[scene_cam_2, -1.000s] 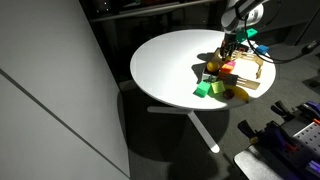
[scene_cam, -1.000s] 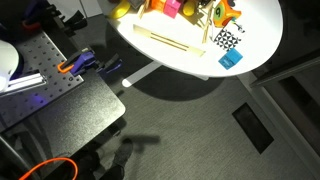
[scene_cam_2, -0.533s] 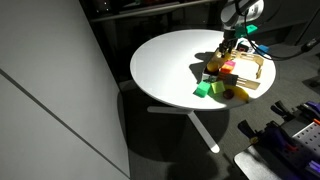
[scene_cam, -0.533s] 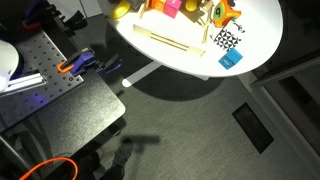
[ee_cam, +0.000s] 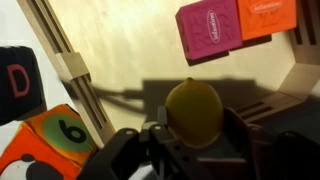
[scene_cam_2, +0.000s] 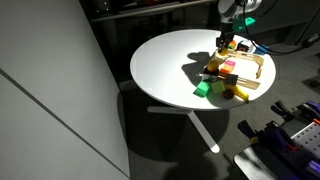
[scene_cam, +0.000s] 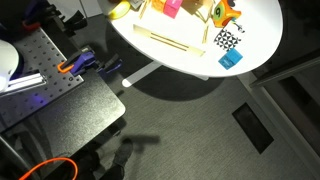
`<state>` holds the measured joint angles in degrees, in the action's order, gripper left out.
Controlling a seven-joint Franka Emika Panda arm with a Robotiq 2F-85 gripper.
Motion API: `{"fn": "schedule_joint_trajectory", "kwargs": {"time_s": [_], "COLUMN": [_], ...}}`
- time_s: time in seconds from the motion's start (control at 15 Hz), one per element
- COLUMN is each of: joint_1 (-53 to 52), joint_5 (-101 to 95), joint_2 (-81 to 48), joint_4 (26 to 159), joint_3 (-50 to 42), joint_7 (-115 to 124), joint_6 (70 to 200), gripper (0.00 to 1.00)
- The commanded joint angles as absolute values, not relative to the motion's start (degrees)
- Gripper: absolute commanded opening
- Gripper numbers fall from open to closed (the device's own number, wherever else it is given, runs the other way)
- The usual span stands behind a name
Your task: Remove the lemon from the box
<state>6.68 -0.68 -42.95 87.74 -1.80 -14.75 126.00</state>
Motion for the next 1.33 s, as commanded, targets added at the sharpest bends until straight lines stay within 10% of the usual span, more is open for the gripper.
{"fn": "schedule_joint_trajectory", "kwargs": {"time_s": [0.0, 1.27], "joint_1": [6.45, 4.36], "joint_5": [-1.42, -7.0], "joint_2": [-41.61, -44.73], "joint_4": [88.45, 89.83], "joint_3": [-0.19, 1.83], "joint_7": [-15.97, -21.02], "joint_6": [126.59, 143.7], "gripper": [0.32, 0.32]}}
